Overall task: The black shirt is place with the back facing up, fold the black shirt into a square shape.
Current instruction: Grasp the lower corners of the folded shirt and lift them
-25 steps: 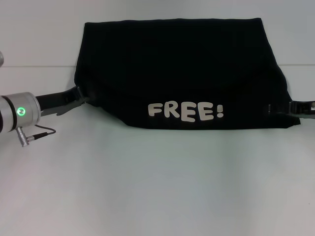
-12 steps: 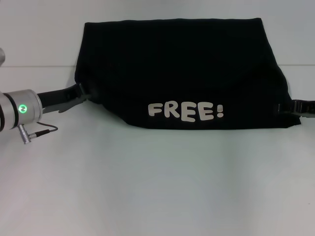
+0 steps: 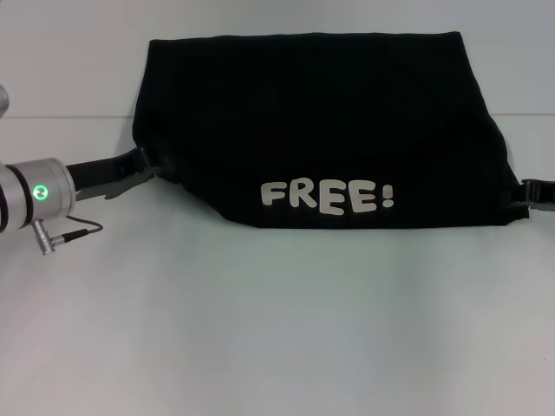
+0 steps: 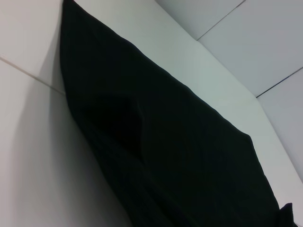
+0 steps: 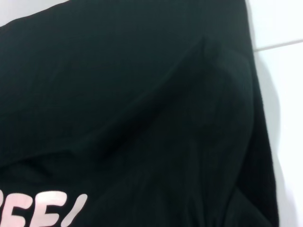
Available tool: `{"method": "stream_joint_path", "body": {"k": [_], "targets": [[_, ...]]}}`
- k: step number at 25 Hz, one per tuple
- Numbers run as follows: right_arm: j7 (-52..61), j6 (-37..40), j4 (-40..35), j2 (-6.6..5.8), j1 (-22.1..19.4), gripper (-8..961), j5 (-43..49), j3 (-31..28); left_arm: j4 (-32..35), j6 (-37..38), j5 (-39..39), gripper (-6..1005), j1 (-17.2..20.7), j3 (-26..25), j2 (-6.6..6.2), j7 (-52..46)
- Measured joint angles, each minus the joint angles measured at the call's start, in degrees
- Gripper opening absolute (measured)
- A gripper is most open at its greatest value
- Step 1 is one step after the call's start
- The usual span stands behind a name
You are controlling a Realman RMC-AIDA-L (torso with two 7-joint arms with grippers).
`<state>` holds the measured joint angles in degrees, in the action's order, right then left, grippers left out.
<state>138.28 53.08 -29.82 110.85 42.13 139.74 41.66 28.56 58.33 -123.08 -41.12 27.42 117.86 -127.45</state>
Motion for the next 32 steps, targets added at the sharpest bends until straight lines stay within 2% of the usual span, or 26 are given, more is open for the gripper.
{"method": "stream_joint_path", "body": {"k": [7,13,15,19,24,25,26,27,28,32], "targets": [[-0.46,5.01,-2.48,-1.37,-1.24,157,-0.23,-4.09,0.1,0.77,0.02,3,0.16,-0.09,-0.08,0.01],[-0.47,9.08,-4.92,-2.0,-2.93,35,-0.26,-5.82,0.6,4.2,-0.31,3,0.2,0.3,-0.5,0.01],[-0.33,10.41,-5.61,-2.1,-3.44,35,-0.25,-5.95,0.73,5.48,-0.91,3,0.13,0.39,-0.77,-0.02],[0.07,16.65,-8.82,-2.42,-6.14,35,-0.21,-6.41,2.3,13.38,-5.9,3,-0.14,0.57,-1.86,-1.26],[1.21,27.76,-13.73,-2.56,-10.11,35,1.49,-7.7,6.93,27.22,-13.72,2,0.12,0.5,-3.23,-4.59],[1.58,31.63,-15.51,-2.36,-11.22,35,3.11,-7.71,7.83,31.04,-15.89,2,0.19,0.39,-3.5,-5.1],[1.58,31.63,-15.51,-2.36,-11.22,34,3.11,-7.71,8.29,33.05,-16.96,2,0.21,0.28,-3.66,-5.26],[1.69,34.07,-16.74,-2.14,-11.91,34,4.28,-7.79,9.21,39.53,-20.52,2,0.26,0.17,-3.93,-5.55],[1.74,36.17,-17.69,-1.9,-12.59,34,5.45,-7.92,9.21,39.53,-20.52,2,0.26,0.17,-3.93,-5.55],[1.67,42.3,-19.58,-1.21,-14.67,34,7.69,-8.13,10.32,47.28,-26.04,2,0.75,0.39,-3.98,-4.93]]}}
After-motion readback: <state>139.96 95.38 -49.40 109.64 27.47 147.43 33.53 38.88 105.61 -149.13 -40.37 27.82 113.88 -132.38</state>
